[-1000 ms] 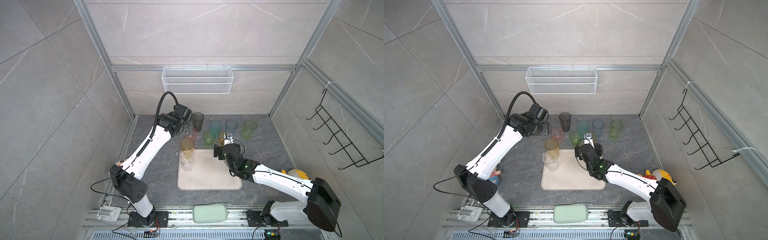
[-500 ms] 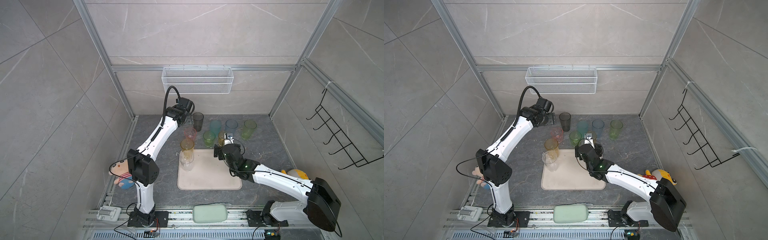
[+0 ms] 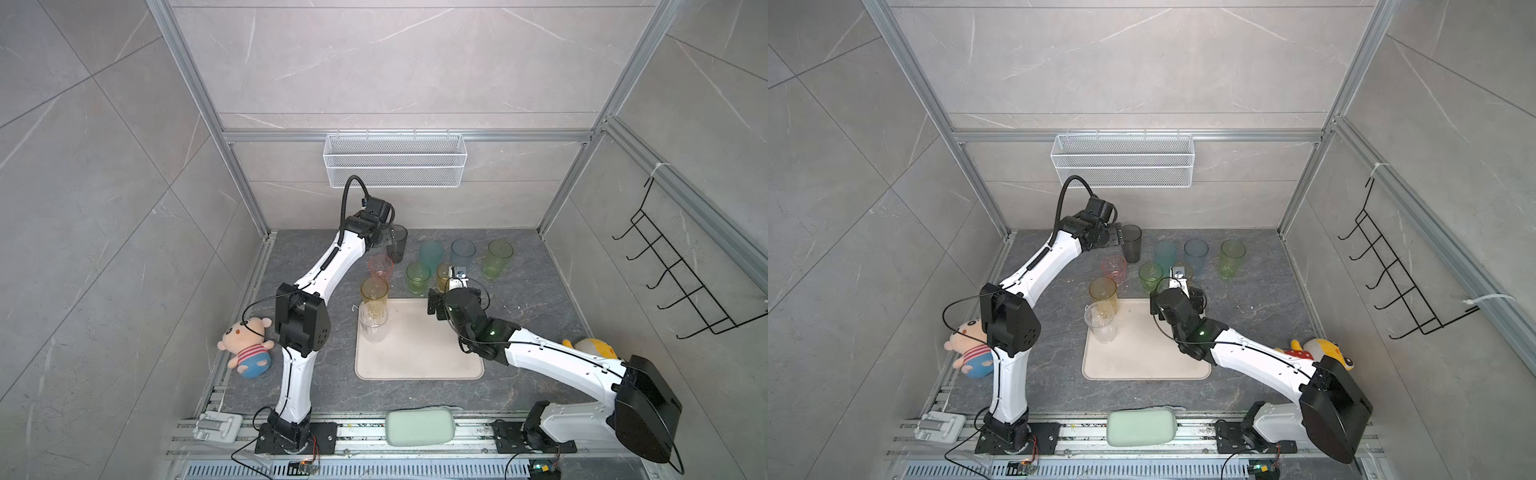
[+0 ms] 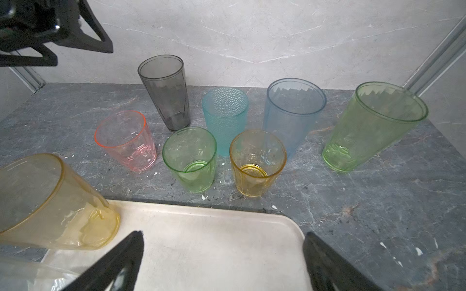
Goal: Place the glasses into the tray
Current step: Pick up the glass from the top-center of the table.
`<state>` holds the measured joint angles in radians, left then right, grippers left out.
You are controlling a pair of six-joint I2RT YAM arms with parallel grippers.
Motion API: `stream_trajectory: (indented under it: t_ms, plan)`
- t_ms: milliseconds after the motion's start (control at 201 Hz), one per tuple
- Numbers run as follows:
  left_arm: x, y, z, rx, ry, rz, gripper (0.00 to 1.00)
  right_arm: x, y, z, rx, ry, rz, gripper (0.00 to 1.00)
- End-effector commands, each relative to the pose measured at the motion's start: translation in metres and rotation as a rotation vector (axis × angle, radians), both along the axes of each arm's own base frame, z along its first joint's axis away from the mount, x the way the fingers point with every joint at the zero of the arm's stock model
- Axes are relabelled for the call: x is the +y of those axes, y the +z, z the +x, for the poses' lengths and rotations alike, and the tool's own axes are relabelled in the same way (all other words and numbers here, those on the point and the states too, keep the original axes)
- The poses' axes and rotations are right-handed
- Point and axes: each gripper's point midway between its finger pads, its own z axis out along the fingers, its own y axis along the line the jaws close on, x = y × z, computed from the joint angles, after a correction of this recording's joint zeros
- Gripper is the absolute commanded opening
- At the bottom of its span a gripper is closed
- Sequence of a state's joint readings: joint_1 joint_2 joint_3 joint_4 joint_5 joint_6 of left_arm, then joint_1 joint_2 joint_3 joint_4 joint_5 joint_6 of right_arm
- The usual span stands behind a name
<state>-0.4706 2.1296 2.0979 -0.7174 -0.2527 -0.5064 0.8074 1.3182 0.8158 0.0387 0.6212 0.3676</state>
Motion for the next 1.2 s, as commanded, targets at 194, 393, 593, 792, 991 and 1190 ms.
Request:
stream_trajectory:
  t_ms: [194,393,593,792,991,1190]
  plan:
    - [-0.024,-0.006,0.043,-0.053,-0.014,-0.168,0.81,0.003,-0.004,0.001,0.023,-0.002,0.004,1.0]
    - [-0.028,-0.014,0.058,-0.058,-0.014,-0.202,0.76,0.005,-0.007,0.003,0.035,0.001,-0.001,1.0]
    - [-0.032,-0.039,0.073,-0.035,-0.024,-0.183,0.72,0.006,-0.01,0.004,0.047,0.0,-0.012,0.99]
    - [-0.033,-0.047,0.077,-0.033,-0.03,-0.179,0.64,0.007,-0.012,0.005,0.053,0.002,-0.012,1.0]
    - [-0.034,-0.048,0.078,-0.031,-0.04,-0.184,0.5,0.006,-0.013,0.006,0.061,-0.005,-0.022,1.0]
    - [-0.032,-0.047,0.08,-0.034,-0.039,-0.188,0.43,0.006,-0.012,0.006,0.063,-0.008,-0.025,1.0]
